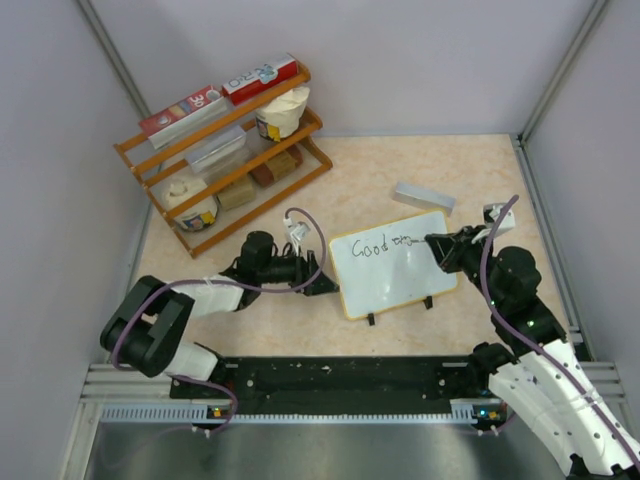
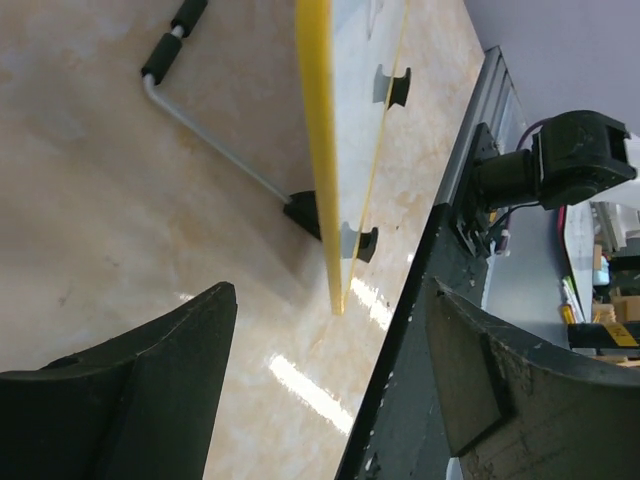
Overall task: Write a sentence on the whiteboard
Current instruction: Adjust the whiteboard on the whiteboard stand.
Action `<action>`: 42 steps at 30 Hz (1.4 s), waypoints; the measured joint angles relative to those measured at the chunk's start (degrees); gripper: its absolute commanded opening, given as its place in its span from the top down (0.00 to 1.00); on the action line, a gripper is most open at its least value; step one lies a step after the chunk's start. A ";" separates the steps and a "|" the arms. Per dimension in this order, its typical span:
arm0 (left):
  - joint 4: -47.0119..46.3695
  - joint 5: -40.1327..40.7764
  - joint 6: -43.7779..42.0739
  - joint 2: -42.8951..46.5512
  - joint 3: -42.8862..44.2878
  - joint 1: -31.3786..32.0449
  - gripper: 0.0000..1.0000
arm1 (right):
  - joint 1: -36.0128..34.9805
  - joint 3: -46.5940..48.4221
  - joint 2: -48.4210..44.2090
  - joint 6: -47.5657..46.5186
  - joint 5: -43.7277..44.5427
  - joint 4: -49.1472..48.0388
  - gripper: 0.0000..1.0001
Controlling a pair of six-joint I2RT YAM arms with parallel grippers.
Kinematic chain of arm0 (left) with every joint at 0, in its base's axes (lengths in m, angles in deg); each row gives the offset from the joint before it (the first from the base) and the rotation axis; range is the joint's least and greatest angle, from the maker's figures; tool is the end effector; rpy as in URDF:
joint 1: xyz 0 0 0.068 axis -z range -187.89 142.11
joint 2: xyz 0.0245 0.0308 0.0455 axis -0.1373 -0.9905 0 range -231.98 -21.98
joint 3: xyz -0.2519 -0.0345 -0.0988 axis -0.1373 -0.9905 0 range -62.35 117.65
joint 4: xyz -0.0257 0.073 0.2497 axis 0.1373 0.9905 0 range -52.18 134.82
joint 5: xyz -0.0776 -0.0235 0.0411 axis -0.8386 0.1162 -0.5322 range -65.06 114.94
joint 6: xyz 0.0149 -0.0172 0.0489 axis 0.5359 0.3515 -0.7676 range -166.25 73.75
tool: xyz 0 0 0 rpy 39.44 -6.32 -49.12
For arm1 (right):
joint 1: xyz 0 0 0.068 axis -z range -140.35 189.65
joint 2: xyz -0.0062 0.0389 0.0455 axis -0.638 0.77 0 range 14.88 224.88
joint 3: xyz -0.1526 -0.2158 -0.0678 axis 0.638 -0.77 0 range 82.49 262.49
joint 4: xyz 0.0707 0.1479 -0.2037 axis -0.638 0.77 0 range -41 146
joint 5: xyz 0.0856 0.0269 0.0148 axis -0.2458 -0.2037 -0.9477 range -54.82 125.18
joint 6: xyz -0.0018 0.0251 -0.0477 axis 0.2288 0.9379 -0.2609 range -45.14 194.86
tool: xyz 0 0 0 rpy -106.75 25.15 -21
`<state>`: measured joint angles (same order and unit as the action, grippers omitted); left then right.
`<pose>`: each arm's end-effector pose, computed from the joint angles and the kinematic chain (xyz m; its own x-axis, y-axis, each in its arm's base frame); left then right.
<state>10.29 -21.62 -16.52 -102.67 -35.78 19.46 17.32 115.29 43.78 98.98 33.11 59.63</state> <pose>0.2169 -0.1413 0.1665 -0.7879 0.0236 -0.6153 0.5780 0.3731 -0.7258 0.1272 0.0536 0.3048 -0.2677 0.3315 -0.9047 -0.3325 0.8495 0.4096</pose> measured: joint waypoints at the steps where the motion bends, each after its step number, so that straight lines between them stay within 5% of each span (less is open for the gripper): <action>1: -2.05 0.63 1.86 -0.83 -0.28 0.83 0.22 | 0.00 0.00 -0.04 0.02 -0.13 0.09 1.00; 10: -22.64 2.78 13.88 -14.05 2.01 5.51 0.42 | 0.00 0.00 -0.22 0.42 -0.70 0.15 1.00; 14: -28.48 3.72 16.68 -18.05 2.58 5.57 0.67 | 0.02 0.00 -0.63 0.55 -0.74 0.17 1.00; 16: -30.38 4.02 17.38 -18.84 2.58 5.60 0.91 | 0.02 0.00 -0.66 0.55 -0.72 0.20 1.00; 18: -31.98 4.00 18.10 -19.04 2.58 5.60 1.00 | 0.02 0.00 -0.66 0.55 -0.72 0.20 1.00; 24: -32.46 3.58 16.96 -18.36 2.60 5.68 1.00 | 0.02 0.00 -0.59 0.46 -0.76 0.20 1.00; 42: -13.99 -1.95 4.83 -3.85 -1.49 0.09 1.00 | 0.02 0.00 1.16 -0.57 -1.38 0.15 1.00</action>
<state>-3.69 -23.57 -11.69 -106.52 -37.27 19.55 17.34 115.29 44.94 98.41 31.74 59.79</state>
